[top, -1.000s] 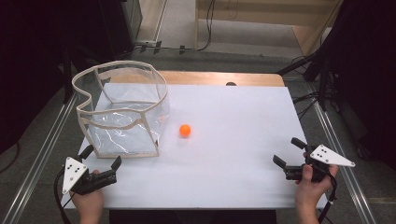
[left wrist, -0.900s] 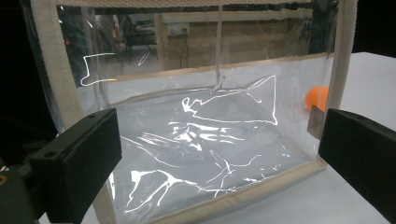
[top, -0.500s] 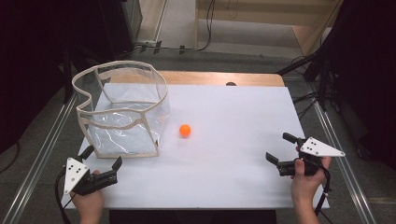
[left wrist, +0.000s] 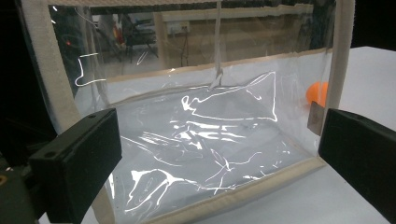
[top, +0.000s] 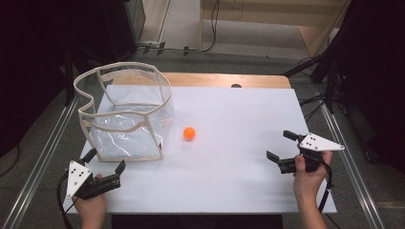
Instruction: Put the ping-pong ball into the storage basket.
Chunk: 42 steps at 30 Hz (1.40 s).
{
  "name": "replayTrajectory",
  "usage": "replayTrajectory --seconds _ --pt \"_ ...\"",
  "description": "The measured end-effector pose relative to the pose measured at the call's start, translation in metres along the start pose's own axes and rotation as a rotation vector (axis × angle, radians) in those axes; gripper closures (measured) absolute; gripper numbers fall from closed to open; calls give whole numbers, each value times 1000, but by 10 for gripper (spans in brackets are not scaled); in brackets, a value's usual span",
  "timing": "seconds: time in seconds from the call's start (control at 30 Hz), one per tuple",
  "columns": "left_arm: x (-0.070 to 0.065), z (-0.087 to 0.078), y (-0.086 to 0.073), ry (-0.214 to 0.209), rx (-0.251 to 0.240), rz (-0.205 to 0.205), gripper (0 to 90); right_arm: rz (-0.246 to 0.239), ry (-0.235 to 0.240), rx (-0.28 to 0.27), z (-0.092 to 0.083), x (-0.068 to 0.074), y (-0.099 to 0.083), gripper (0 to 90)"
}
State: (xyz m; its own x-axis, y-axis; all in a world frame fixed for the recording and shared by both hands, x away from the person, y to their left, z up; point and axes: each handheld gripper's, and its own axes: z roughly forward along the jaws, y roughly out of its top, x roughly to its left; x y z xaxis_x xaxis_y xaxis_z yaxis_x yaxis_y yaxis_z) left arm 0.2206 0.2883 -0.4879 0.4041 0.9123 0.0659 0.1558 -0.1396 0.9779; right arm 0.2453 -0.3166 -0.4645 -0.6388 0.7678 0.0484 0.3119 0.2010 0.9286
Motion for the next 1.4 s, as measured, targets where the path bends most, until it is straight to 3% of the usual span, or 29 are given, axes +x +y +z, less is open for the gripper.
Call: replayTrajectory --seconds 0.77,1.4 --pt "-1 1 0 -2 9 11 1 -20 76 12 27 8 20 0" --pt "-2 2 0 -2 12 16 1 -60 134 61 52 19 37 0"
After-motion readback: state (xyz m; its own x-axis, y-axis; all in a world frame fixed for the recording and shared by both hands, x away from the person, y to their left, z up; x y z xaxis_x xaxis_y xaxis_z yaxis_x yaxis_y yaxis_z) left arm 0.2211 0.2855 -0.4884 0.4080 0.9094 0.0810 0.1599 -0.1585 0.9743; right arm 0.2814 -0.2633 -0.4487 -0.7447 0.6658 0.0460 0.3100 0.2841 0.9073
